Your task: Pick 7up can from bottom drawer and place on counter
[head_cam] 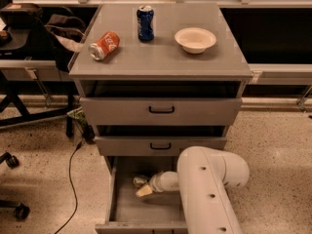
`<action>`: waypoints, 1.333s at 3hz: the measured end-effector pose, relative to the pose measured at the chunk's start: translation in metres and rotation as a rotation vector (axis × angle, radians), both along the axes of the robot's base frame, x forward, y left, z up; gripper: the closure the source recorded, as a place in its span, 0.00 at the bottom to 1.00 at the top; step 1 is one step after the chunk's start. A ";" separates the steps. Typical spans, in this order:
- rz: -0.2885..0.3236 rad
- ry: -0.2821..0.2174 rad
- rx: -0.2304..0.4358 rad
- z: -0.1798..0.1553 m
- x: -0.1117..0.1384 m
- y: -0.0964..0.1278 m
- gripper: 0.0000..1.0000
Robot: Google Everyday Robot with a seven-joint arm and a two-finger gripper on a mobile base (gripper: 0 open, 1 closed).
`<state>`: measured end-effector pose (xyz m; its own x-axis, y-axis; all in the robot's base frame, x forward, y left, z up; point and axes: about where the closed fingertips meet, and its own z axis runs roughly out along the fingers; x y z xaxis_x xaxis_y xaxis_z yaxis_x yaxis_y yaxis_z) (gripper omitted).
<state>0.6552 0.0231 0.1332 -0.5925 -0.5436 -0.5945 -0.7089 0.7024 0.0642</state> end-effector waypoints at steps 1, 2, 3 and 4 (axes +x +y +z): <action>-0.016 -0.014 -0.007 -0.001 0.001 -0.002 0.04; -0.016 -0.014 -0.007 -0.001 0.001 -0.002 0.27; -0.016 -0.014 -0.007 -0.001 0.001 -0.002 0.58; -0.016 -0.014 -0.007 -0.001 0.001 -0.002 0.81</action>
Offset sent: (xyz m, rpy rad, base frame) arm 0.0007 -0.0022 -0.0013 -0.0070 -0.0138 -0.0157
